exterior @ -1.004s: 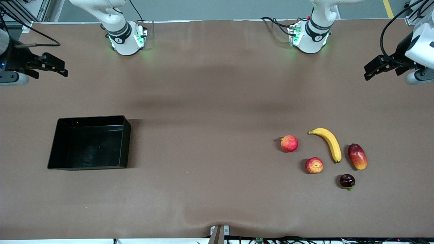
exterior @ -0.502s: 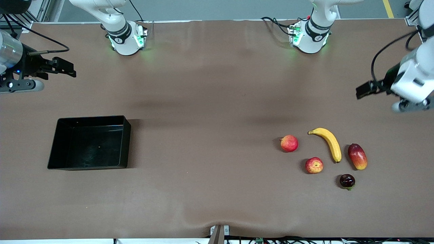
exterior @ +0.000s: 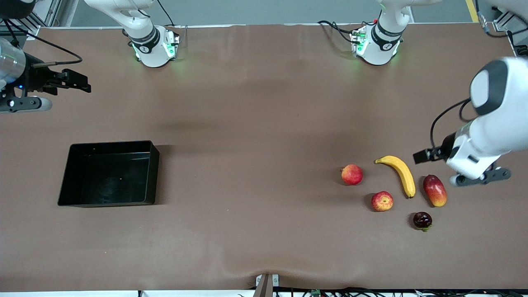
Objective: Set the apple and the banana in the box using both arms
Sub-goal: 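Reach the left gripper to the red-yellow apple while the right gripper reaches the box, then grasp and lift the apple with the left gripper while the right gripper grips the box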
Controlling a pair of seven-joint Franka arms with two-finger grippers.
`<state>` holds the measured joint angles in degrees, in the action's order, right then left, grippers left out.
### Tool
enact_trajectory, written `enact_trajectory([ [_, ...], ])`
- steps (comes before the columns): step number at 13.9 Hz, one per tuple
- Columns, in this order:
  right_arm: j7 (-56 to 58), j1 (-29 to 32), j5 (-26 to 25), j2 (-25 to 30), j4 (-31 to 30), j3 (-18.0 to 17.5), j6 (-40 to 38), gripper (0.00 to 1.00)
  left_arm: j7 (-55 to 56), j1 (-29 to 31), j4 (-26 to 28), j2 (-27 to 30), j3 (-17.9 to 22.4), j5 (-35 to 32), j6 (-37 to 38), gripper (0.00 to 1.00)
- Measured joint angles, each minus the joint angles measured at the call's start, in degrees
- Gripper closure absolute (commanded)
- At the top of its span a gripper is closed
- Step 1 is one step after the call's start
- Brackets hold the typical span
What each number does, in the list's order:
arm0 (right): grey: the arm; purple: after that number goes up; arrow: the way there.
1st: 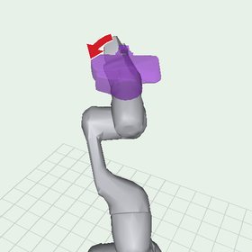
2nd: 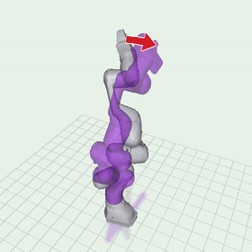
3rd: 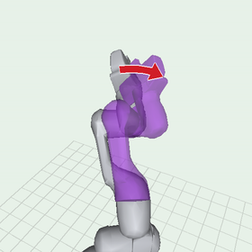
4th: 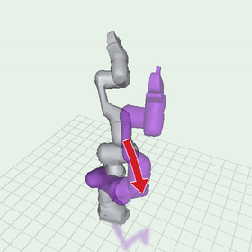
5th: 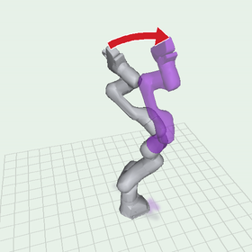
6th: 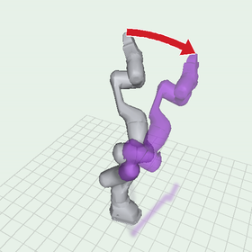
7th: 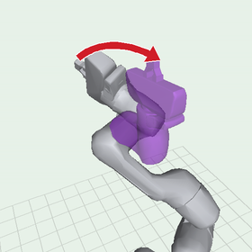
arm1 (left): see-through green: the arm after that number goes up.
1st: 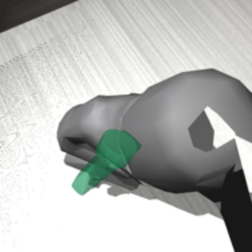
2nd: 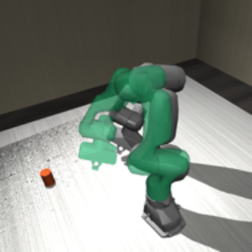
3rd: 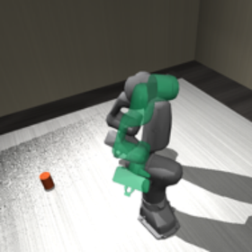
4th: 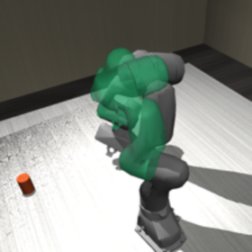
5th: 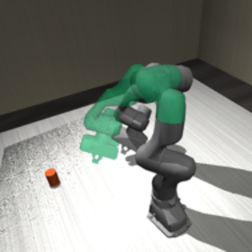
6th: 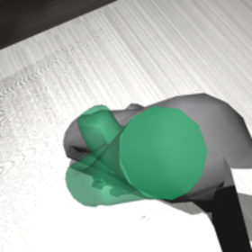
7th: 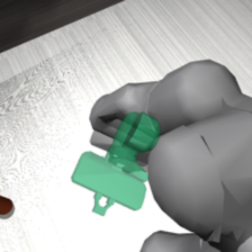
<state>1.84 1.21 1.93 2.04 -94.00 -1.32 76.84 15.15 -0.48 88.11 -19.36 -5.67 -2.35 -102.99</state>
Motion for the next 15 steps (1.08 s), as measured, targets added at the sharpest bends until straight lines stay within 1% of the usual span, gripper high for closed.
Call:
enact_trajectory([
  [3,0.09,2.25,-0.01,-0.56,-3.67,0.24,4.59,0.0,0.11,-0.39,-0.1,-5.68,-0.04,0.0,-8.13,0.0],
  [5,1.52,3.68,-0.02,-2.5,-5.73,0.3,9.11,0.0,0.14,-1.11,-0.5,-9.81,-0.04,0.0,-13.97,0.0],
  [6,2.67,4.26,-0.04,-4.05,-6.22,0.31,11.82,0.0,0.14,-1.44,-1.06,-11.69,-0.05,0.0,-15.77,0.0],
  [9,7.57,6.1,-0.09,-10.27,-6.49,0.4,19.7,0.0,0.14,-1.97,-3.73,-16.38,-0.04,0.0,-17.9,0.0],
  [11,9.24,6.94,-0.4,-14.03,-6.48,0.45,23.47,0.0,0.14,-2.29,-4.59,-18.43,-0.03,0.0,-19.31,0.0],
  [15,10.91,8.31,-4.82,-19.05,-6.47,0.52,30.32,0.0,0.14,-2.55,-4.86,-21.81,-0.02,0.0,-21.82,0.0],
])
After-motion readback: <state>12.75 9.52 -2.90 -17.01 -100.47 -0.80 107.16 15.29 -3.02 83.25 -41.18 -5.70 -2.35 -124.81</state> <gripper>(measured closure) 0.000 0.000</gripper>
